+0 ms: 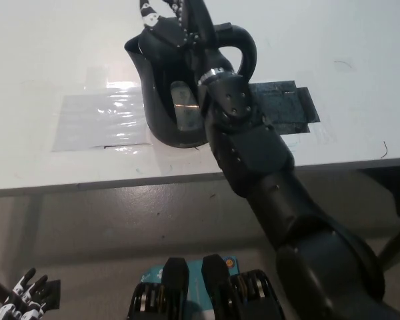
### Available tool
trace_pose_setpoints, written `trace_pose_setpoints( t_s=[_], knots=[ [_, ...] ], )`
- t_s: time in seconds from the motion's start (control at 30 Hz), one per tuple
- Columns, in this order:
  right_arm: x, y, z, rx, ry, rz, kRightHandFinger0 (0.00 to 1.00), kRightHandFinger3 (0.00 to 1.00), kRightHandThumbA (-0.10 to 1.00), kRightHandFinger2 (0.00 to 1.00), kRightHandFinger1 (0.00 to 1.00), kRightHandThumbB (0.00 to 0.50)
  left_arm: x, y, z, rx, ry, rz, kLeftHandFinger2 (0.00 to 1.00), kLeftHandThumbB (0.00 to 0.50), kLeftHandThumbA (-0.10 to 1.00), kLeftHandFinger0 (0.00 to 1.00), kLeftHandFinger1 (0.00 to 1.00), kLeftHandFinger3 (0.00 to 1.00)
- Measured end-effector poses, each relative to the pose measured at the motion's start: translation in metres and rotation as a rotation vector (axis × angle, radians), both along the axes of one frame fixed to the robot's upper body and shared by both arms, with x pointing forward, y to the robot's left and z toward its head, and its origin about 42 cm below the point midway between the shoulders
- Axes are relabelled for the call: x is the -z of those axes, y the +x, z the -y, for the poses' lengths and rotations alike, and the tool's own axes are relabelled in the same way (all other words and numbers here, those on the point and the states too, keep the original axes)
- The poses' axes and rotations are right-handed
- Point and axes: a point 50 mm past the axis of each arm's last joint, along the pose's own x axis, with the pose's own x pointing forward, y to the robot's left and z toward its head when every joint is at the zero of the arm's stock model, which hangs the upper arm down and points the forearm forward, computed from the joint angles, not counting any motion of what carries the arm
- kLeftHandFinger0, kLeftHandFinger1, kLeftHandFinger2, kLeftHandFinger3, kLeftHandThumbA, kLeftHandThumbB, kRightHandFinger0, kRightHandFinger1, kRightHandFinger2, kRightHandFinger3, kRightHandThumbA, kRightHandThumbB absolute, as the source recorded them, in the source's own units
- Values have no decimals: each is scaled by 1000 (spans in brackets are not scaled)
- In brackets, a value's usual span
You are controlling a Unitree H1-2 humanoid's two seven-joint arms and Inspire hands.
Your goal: The robot uses its right hand to push down on the lid of a kettle kept in the middle of the desk to close it
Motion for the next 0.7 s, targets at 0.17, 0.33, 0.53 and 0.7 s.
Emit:
trace_pose_setpoints(
  t_s=[0.17,0.33,0.53,0.7],
  knots=[
    [7,-14,23,18,28,29,945,1000,458,1000,1000,99,1,0,1,-1,-3,-2,1000,286,281,1000,1000,1000],
    [12,-31,51,43,41,63,928,1000,470,1000,1000,85,2,0,0,-1,-4,-6,1000,275,281,1000,1000,1000],
    [31,-58,94,87,26,91,948,1000,382,1000,993,73,2,1,0,-2,-5,-8,1000,284,285,1000,1000,1000],
    [58,-94,142,144,-9,89,965,1000,459,1000,1000,116,2,4,0,-3,-6,-6,1000,289,282,1000,1000,1000]
  ],
)
